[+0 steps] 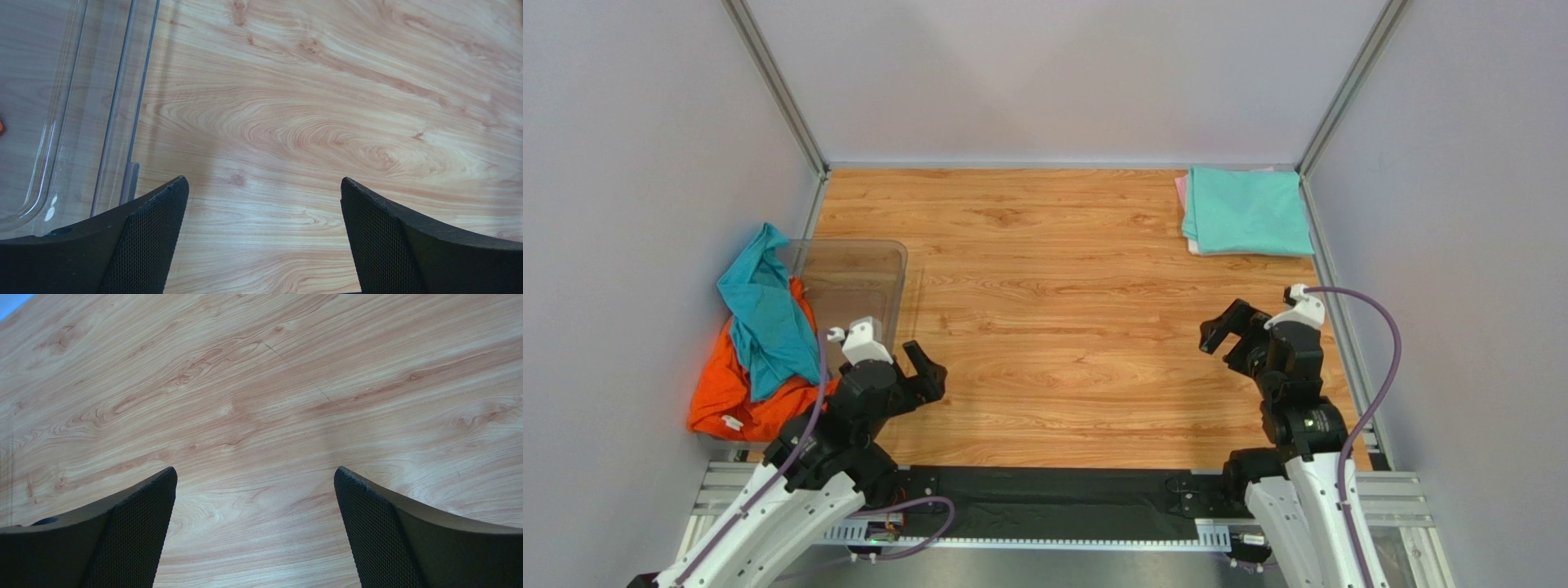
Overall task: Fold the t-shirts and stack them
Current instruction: Grab the tshirt from the pile
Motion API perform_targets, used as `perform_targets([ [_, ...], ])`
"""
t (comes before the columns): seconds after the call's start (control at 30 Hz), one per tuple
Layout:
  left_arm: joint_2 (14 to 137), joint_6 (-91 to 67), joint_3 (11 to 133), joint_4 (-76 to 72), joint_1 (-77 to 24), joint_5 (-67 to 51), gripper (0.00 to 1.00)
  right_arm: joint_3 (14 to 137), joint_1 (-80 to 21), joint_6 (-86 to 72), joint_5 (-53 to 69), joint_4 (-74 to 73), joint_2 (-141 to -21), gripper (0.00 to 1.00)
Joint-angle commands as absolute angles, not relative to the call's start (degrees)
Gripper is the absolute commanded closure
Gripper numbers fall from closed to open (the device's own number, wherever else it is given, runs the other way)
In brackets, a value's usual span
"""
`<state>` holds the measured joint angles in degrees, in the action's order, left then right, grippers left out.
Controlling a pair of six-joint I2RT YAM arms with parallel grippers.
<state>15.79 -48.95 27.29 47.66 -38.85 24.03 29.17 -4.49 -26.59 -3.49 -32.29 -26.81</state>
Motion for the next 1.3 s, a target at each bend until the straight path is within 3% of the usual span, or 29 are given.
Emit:
perform_targets([
  [0.0,20.7,-49.3,30.4,46.2,-38.6,25.5,0.0,29.8,-4.7,-27.2,-3.3,-29.9,-27.6,0.0],
  [0.17,34.8,-49.2,36.8,47.5,-37.1,30.5,0.0,30.8,-4.7,-27.2,-2.5,-30.5,-30.6,0.0],
  [0.33,41.3,-44.0,43.5,39.4,-30.2,27.1,0.0,30.8,-4.7,-27.1,-1.9,-30.4,-31.1,0.0],
  [0.57,52.1,-40.3,54.9,41.6,-8.7,23.4,0.0,30.6,-4.7,-26.8,-1.5,-29.7,-31.3,0.0],
  [0.67,56.1,-38.9,55.9,39.6,-0.4,25.4,0.0,30.8,-4.7,-26.5,-1.3,-29.6,-32.0,0.0],
  [0.73,58.7,-37.9,56.2,38.8,8.3,20.7,0.0,30.8,-4.7,-26.5,-1.1,-29.3,-32.4,0.0],
  [1.0,61.3,-40.3,53.4,34.2,21.4,24.7,0.0,31.3,-4.7,-25.8,1.2,-28.3,-34.5,0.0],
  [1.1,61.7,-42.0,52.1,31.3,24.4,26.1,0.06,31.4,-4.7,-25.7,1.1,-28.4,-35.1,0.0],
  [1.13,62.7,-43.0,52.1,31.1,26.1,26.0,0.15,31.4,-4.7,-25.7,1.1,-28.5,-35.3,0.0],
  [1.17,63.4,-43.7,52.5,30.4,27.1,25.7,0.18,31.3,-4.7,-25.8,1.0,-28.7,-35.4,0.0],
  [1.27,66.9,-46.6,53.7,29.7,30.1,22.9,0.17,31.0,-4.7,-25.7,0.3,-28.8,-35.6,0.0],
])
